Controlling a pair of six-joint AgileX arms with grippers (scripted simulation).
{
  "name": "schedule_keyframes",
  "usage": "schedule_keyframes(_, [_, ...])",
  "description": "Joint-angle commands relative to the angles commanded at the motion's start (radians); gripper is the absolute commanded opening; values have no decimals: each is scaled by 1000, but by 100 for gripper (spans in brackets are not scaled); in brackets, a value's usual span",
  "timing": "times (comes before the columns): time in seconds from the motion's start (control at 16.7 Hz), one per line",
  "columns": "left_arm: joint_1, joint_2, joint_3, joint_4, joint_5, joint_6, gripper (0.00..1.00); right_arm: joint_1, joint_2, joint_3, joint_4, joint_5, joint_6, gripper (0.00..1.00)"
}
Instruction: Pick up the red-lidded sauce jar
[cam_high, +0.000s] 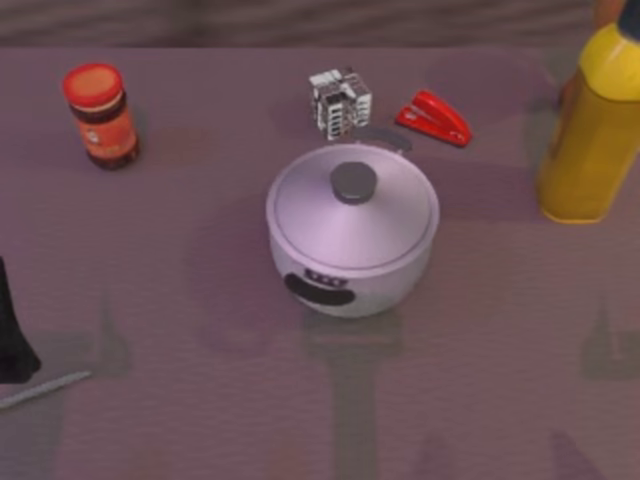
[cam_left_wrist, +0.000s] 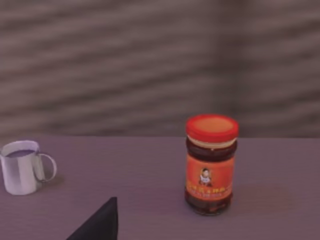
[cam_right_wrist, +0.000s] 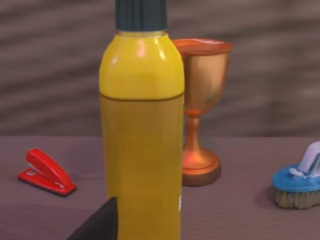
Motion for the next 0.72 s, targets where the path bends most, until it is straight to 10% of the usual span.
schedule_keyframes(0.72, [-16, 444, 292, -268, 51, 45, 100, 0, 0, 0, 0, 0, 0, 100])
